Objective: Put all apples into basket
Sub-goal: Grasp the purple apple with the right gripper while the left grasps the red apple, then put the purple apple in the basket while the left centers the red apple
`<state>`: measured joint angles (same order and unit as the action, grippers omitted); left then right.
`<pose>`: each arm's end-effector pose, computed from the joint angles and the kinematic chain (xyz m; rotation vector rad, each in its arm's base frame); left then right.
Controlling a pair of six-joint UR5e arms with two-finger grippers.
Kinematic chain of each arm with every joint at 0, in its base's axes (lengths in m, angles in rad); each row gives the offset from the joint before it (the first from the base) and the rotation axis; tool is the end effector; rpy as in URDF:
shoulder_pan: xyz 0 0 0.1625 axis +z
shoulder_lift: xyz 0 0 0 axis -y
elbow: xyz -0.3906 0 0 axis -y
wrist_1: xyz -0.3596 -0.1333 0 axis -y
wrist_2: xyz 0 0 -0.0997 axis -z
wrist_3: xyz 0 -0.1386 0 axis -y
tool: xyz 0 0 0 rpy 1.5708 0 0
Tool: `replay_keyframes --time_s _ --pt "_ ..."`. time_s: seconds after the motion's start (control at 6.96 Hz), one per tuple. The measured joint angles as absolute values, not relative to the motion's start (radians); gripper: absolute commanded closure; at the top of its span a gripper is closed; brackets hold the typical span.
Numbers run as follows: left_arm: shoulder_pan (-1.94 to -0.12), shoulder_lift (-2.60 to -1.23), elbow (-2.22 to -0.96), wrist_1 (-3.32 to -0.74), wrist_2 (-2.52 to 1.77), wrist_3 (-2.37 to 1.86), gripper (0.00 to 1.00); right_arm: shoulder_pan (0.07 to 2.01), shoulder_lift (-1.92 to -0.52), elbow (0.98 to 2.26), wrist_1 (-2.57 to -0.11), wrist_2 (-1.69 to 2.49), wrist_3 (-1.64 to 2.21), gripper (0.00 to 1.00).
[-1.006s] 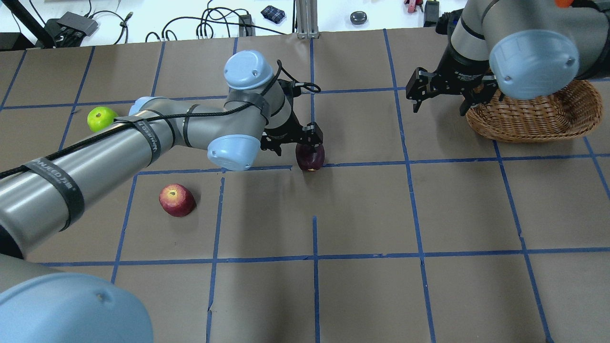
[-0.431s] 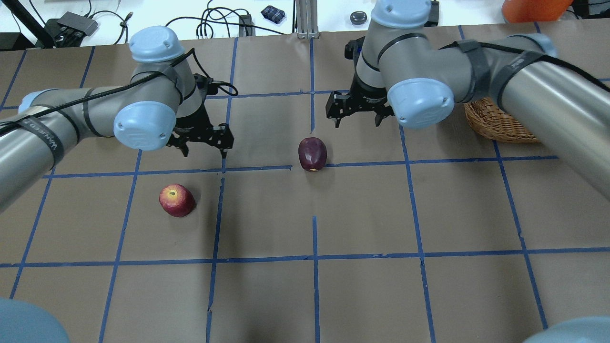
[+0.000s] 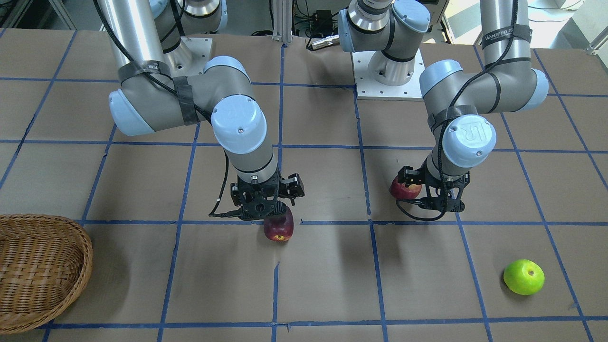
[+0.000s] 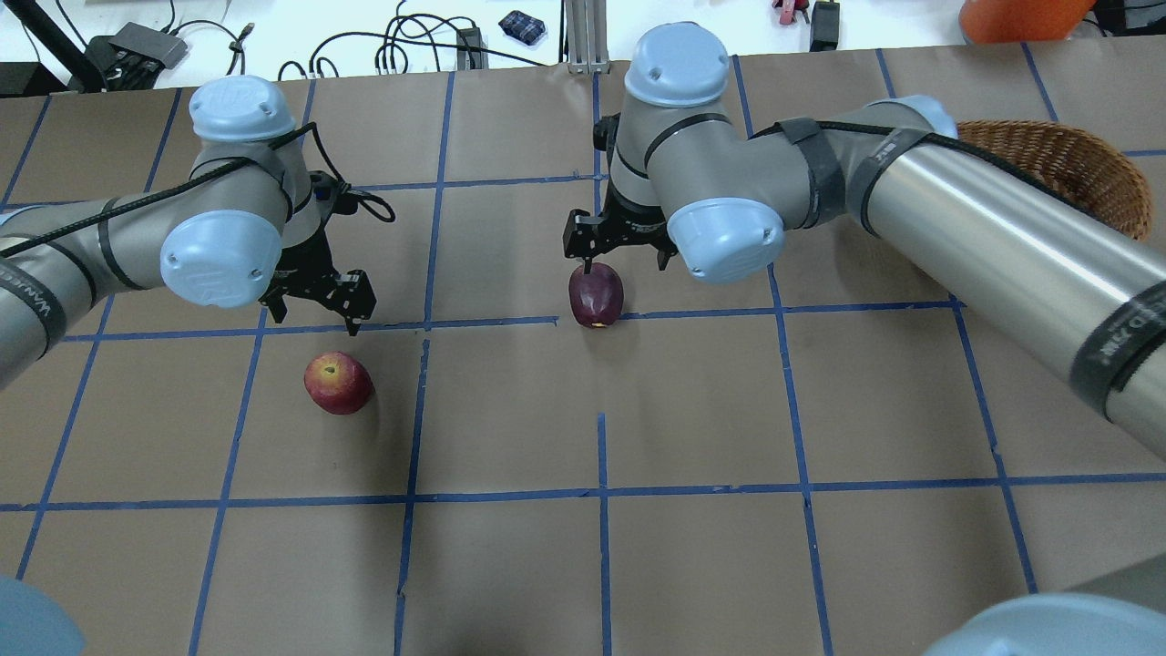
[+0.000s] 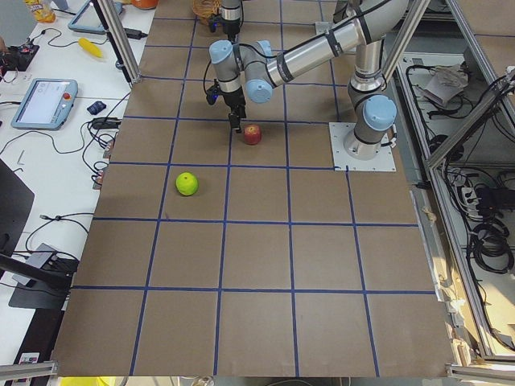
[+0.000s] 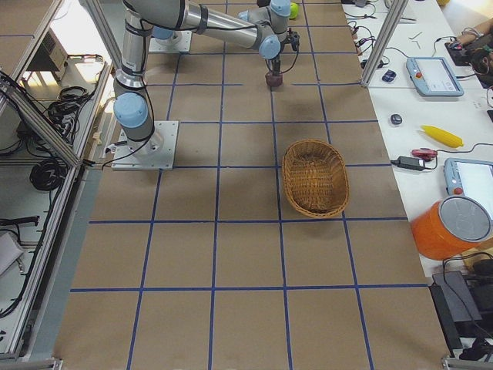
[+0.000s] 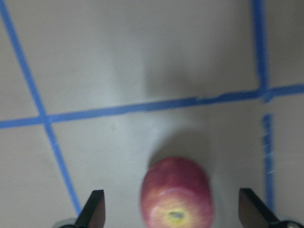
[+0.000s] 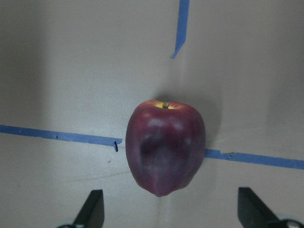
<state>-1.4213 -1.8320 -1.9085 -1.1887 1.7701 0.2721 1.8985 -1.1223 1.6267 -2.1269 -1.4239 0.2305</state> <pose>-0.0353 -0.4766 0.1830 0.2141 2.9614 0.3781 0.3356 -0.5100 0.2089 -0.1507 2.9824 -0.0137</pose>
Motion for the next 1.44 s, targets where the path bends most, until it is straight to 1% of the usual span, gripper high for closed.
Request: replay_keyframes --time_s 0.57,0.72,0.86,1.01,1.15,1.44 --pt "-1.401 -1.851 -1.943 -1.184 1.651 0.272 0.00 1.906 -1.008 1.622 -2.256 -1.427 0.229 0.00" --pt "-1.401 -1.862 -1.946 -1.189 1.650 0.267 0.00 1.904 -0.984 1.622 -2.281 -1.427 0.234 0.23" --pt "-1.401 -1.871 -1.955 -1.190 1.646 0.261 0.01 1.901 -0.967 1.619 -2.290 -1.427 0.236 0.96" --pt "-1.401 -1.877 -1.972 -1.175 1.645 0.257 0.49 1.893 -0.961 1.615 -2.292 -1.433 0.232 1.00" --pt "-1.401 -1.882 -1.984 -1.153 1.647 0.258 0.59 1.880 -0.970 1.609 -2.291 -1.449 0.219 1.00" --pt "-1.404 -1.879 -1.963 -1.133 1.642 0.242 0.59 1.814 -1.050 1.560 -2.210 -1.479 0.187 1.00"
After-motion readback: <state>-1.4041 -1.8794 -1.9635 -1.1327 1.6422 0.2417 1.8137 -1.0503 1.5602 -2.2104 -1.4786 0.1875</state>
